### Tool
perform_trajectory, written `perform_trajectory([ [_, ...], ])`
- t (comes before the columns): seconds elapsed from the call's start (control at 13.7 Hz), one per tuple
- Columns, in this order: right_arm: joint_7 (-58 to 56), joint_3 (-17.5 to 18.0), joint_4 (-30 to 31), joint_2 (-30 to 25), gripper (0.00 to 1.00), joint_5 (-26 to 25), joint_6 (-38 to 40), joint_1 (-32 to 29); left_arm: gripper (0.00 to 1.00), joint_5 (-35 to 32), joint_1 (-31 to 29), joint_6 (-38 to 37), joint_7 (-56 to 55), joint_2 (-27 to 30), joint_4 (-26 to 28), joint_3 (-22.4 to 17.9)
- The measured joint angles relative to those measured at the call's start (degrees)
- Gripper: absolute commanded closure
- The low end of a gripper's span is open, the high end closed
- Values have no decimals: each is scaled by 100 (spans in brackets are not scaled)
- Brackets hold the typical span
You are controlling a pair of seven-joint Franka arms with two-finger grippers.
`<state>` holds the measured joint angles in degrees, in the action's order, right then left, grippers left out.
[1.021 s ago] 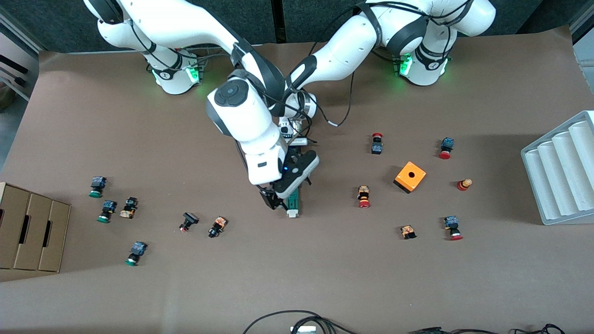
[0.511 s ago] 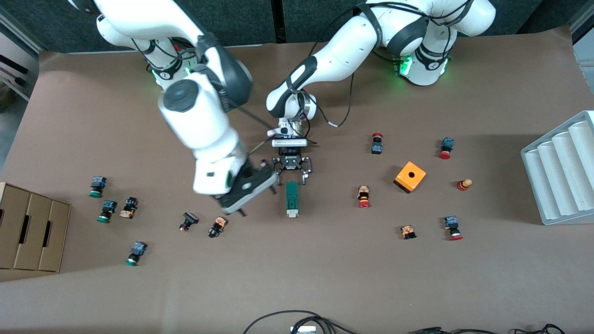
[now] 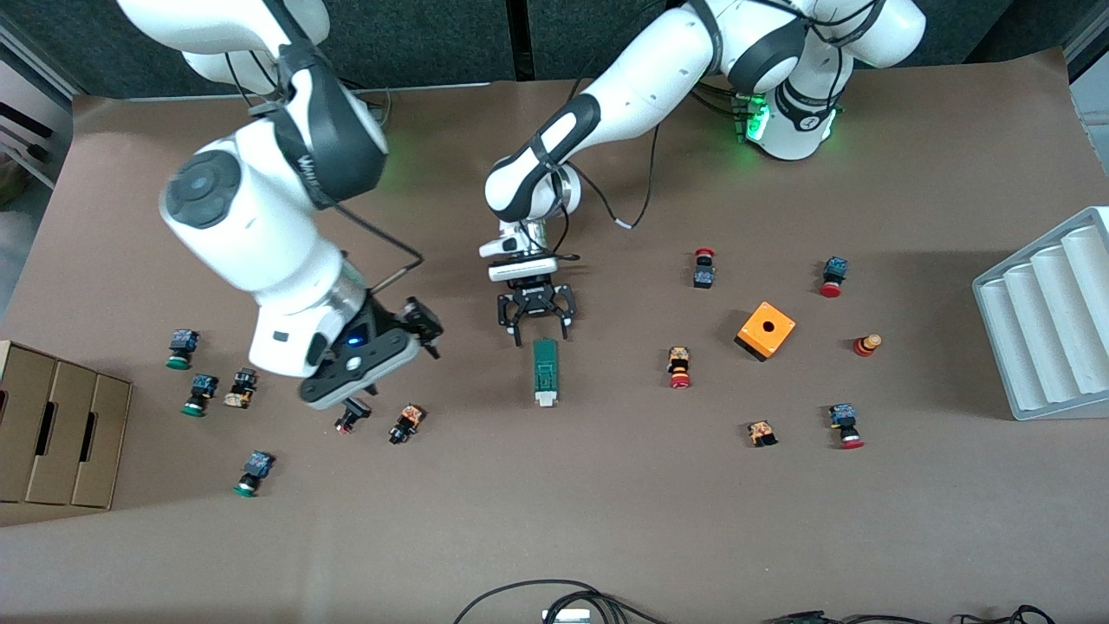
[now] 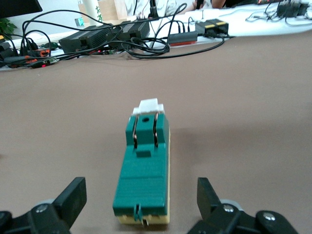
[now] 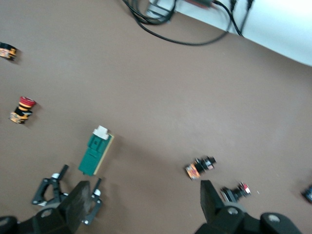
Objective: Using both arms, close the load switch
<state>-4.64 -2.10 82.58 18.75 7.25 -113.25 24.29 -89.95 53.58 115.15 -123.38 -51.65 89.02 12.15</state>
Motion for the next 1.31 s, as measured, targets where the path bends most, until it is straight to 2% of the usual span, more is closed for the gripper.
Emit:
perform_trajectory([
  [0.29, 0, -12, 1, -76, 0, 1, 467, -416, 0, 1076, 1, 2, 1502, 430, -13, 15],
  [0.66, -12, -86, 1, -118, 0, 0, 926, -1154, 0, 2339, -35, -8, 3964, 1007, -27, 3],
  [0.95, -47, -337, 0, -290, 0, -36, 1218, -1778, 0, 3347, -254, -51, 5787, 1547, -36, -33],
  [1.31, -142, -408, 0, -366, 0, -758, 1372, -1947, 0, 5168, -1020, -43, 7967, 2375, -61, -47],
])
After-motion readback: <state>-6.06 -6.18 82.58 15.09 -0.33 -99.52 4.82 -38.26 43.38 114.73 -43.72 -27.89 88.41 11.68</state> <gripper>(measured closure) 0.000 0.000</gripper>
